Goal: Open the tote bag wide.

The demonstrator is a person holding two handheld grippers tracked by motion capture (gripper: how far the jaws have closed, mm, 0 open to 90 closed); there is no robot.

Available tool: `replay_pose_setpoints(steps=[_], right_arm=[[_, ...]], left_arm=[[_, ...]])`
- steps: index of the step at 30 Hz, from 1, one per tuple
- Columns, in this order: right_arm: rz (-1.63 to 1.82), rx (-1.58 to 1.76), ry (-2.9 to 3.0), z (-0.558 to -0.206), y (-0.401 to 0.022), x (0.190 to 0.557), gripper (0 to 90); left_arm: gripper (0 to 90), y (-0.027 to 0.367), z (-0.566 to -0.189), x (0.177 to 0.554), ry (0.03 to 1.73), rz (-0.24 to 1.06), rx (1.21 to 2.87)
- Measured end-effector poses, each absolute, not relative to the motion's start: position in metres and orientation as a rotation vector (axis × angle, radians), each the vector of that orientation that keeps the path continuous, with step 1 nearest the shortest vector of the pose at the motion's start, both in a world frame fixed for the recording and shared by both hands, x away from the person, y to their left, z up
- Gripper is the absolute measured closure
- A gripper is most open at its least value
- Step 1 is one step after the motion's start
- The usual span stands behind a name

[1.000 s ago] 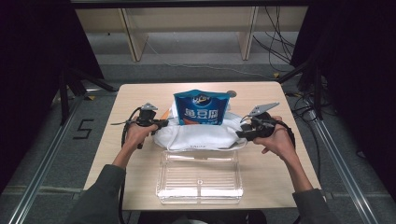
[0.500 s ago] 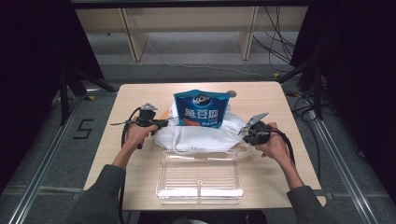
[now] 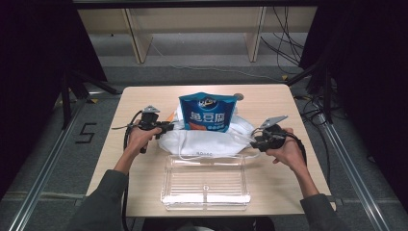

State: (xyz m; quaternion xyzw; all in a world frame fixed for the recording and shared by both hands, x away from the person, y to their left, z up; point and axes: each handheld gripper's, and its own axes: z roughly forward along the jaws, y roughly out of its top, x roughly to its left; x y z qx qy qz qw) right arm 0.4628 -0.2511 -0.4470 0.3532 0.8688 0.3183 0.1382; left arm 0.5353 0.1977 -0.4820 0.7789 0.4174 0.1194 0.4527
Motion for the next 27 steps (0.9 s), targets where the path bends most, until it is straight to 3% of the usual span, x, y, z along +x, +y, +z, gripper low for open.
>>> replay_pose_setpoints(steps=[4, 9, 15, 27], right_arm=[[1.061, 1.034, 2.429, -0.425, -0.263, 0.462, 51.0], [1.119, 0.994, 2.353, -0.406, -0.264, 0.457, 45.3], [1.154, 0.961, 2.34, -0.393, -0.256, 0.454, 42.8], [1.172, 0.948, 2.347, -0.389, -0.243, 0.461, 37.6]], left_arm=[[54.8, 0.201, -0.472, 0.532, 1.031, 0.306, 1.904], [46.0, 0.206, -0.455, 0.52, 1.034, 0.355, 1.881], [37.7, 0.218, -0.445, 0.497, 1.03, 0.392, 1.885], [29.9, 0.231, -0.443, 0.436, 1.039, 0.402, 1.904]])
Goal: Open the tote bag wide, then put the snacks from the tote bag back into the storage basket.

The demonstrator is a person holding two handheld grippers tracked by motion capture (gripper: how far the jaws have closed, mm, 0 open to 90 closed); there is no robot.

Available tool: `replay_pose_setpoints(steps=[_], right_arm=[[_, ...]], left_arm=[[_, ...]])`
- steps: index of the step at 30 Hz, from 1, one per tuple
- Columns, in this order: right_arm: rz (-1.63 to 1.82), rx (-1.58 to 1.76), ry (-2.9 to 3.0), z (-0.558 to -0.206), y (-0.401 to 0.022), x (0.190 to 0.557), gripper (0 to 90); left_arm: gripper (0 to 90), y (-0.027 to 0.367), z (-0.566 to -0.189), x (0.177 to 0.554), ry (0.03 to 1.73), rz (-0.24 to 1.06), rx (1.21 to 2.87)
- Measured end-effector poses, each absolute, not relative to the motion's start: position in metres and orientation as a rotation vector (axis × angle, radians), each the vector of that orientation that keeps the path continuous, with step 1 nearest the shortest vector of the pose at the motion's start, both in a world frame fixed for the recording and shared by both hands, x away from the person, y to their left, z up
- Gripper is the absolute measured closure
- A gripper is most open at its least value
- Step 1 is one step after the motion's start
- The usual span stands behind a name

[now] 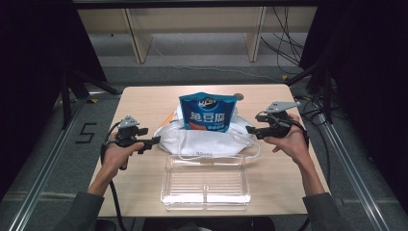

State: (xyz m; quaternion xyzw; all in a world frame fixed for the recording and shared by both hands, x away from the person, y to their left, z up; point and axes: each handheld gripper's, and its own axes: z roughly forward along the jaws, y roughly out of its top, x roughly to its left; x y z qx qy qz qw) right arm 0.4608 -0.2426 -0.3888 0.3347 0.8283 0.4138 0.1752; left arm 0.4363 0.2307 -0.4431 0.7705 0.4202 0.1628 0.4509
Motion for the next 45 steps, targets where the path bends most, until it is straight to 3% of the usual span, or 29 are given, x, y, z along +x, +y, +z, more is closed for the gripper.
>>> replay_pose_setpoints(steps=[7, 20, 45], right_arm=[[1.172, 0.956, 2.335, -0.389, -0.241, 0.462, 35.5], [1.141, 0.908, 2.365, -0.382, -0.23, 0.466, 31.4], [1.052, 0.696, 2.428, -0.307, -0.178, 0.492, 26.8]], left_arm=[[25.1, 0.229, -0.45, 0.403, 1.038, 0.481, 1.951], [24.2, 0.233, -0.475, 0.359, 1.071, 0.517, 1.971], [23.1, 0.242, -0.488, 0.345, 1.101, 0.515, 1.983]])
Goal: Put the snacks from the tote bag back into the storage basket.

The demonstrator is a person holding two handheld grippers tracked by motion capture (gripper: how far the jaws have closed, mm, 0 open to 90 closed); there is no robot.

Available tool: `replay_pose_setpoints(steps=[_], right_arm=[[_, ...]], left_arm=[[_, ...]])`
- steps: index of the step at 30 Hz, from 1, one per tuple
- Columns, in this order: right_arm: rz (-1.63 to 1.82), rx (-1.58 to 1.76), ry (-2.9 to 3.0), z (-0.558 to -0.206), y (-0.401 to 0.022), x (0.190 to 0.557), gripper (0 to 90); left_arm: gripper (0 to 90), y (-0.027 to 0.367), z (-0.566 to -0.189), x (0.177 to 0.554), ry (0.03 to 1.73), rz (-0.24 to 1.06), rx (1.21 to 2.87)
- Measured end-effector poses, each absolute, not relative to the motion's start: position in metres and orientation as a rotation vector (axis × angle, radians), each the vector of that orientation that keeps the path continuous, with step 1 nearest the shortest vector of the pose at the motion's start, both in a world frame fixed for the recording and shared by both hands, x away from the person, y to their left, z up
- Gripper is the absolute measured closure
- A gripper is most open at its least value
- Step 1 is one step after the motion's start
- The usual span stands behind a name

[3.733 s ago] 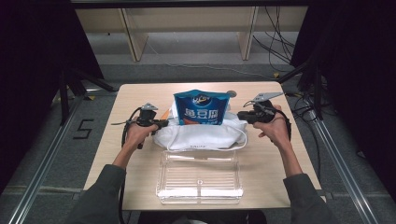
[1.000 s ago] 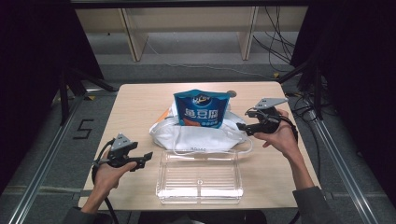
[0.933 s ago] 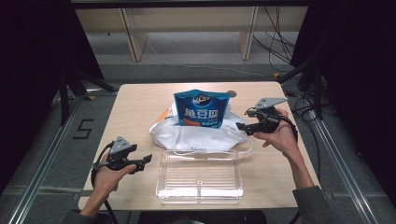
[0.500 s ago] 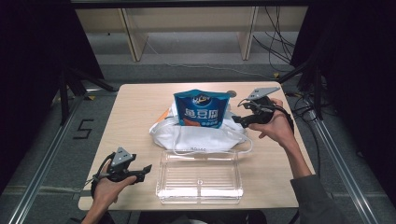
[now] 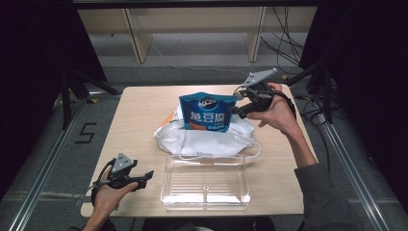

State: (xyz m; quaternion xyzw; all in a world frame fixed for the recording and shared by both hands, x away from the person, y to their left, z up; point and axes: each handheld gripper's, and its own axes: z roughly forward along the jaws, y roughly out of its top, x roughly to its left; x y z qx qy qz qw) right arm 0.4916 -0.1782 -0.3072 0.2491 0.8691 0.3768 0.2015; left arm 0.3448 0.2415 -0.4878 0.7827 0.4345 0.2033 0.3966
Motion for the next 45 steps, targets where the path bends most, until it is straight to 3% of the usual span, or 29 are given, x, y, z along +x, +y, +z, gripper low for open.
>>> replay_pose_setpoints(steps=[14, 45], right_arm=[[0.967, 0.579, 2.553, -0.285, -0.127, 0.512, 35.3], [0.743, 0.468, 2.705, -0.306, -0.086, 0.539, 68.6]], left_arm=[[23.1, 0.242, -0.49, 0.346, 1.109, 0.528, 1.956], [23.2, 0.243, -0.491, 0.346, 1.096, 0.527, 1.99]])
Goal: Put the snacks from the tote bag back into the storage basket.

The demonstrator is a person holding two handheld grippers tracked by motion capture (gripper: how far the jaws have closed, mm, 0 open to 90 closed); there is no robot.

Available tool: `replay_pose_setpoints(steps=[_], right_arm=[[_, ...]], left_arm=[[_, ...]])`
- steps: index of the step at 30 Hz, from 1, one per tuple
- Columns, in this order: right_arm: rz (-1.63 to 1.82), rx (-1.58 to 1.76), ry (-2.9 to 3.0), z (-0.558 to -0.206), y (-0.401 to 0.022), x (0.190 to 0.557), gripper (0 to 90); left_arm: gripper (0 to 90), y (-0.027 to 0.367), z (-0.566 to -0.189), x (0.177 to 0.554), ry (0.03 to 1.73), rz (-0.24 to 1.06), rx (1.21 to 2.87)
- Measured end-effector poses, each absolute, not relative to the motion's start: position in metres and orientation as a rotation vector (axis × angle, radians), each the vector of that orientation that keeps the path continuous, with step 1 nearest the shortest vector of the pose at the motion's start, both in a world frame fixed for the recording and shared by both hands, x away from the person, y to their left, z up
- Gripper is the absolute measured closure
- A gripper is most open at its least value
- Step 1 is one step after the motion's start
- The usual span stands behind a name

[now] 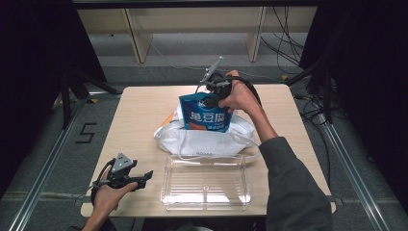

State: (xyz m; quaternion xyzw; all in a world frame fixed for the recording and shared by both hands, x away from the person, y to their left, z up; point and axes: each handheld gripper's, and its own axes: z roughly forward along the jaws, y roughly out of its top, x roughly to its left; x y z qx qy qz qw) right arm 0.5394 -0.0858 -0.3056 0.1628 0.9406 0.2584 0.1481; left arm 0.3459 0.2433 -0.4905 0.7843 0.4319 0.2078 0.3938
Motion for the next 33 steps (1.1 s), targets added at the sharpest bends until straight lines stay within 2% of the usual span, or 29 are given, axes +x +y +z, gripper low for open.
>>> replay_pose_setpoints(steps=[1, 2, 4, 8, 11, 23, 31, 33], right_arm=[[0.75, 0.456, 2.706, -0.306, -0.086, 0.541, 70.6], [0.745, 0.462, 2.705, -0.307, -0.085, 0.541, 72.4], [0.731, 0.454, 2.711, -0.308, -0.084, 0.543, 75.1], [0.728, 0.403, 2.715, -0.308, -0.084, 0.543, 85.3], [0.716, 0.356, 2.715, -0.308, -0.083, 0.543, 89.4], [0.684, 0.243, 2.719, -0.297, -0.082, 0.54, 90.0], [0.735, 0.232, 2.65, -0.269, -0.089, 0.532, 90.0], [0.738, 0.23, 2.646, -0.261, -0.089, 0.528, 90.0]], left_arm=[[23.2, 0.245, -0.489, 0.347, 1.081, 0.533, 2.01], [23.2, 0.241, -0.491, 0.346, 1.109, 0.522, 1.952], [23.2, 0.245, -0.489, 0.346, 1.076, 0.525, 2.018], [23.2, 0.243, -0.491, 0.347, 1.092, 0.522, 1.971], [23.2, 0.245, -0.49, 0.347, 1.079, 0.522, 2.013], [23.3, 0.244, -0.491, 0.347, 1.099, 0.516, 1.987], [23.5, 0.243, -0.491, 0.348, 1.106, 0.522, 1.948], [23.5, 0.246, -0.49, 0.347, 1.089, 0.522, 1.999]])
